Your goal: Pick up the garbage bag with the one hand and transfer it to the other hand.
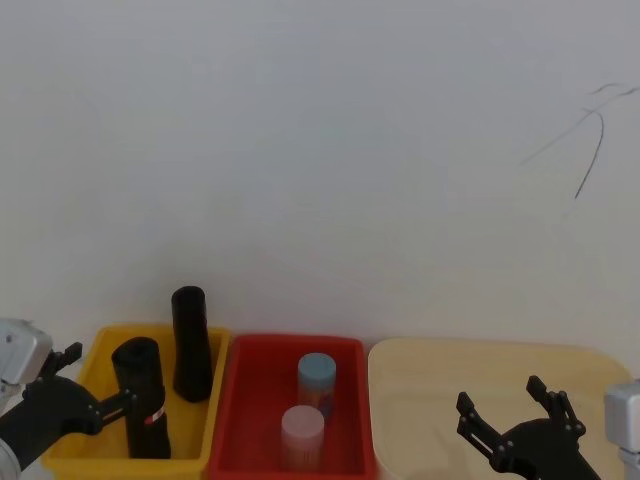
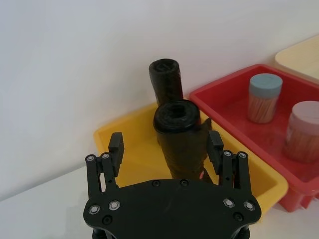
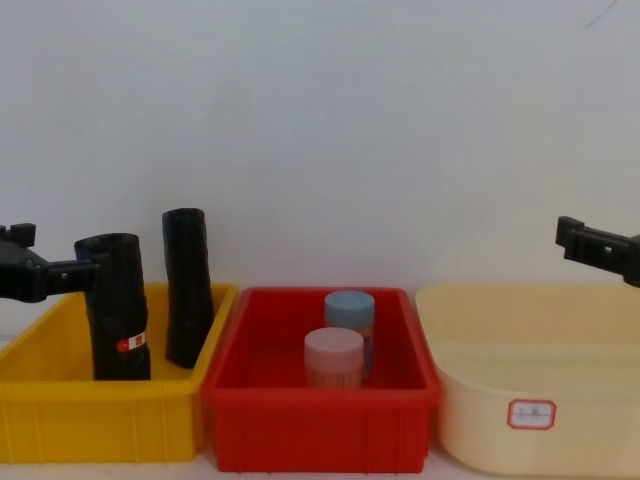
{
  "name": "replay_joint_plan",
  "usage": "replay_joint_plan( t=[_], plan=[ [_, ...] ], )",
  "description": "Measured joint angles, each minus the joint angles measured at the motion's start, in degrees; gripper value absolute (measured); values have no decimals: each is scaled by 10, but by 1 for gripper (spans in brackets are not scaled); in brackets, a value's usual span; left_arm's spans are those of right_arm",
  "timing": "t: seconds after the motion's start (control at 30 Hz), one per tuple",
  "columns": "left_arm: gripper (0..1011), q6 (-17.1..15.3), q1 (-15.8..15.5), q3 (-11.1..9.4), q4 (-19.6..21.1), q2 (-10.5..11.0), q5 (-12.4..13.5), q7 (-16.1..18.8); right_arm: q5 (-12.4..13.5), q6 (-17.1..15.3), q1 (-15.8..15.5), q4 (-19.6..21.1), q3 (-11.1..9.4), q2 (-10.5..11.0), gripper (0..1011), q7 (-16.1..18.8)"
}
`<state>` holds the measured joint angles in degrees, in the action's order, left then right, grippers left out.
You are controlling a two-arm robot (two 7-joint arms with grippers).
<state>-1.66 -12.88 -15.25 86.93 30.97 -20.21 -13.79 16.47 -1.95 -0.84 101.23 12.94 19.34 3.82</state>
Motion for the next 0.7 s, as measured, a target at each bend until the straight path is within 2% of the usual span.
replay_joint_plan(
  t=[0.33, 0.7],
  plan=[
    [1002, -6, -37, -12, -47, -17, 12, -13, 0, 0, 0, 0, 0, 0, 1000, 0],
    [1002, -15, -64, -22, -78, -31, 15, -36, 0, 0, 0, 0, 0, 0, 1000, 0]
  ],
)
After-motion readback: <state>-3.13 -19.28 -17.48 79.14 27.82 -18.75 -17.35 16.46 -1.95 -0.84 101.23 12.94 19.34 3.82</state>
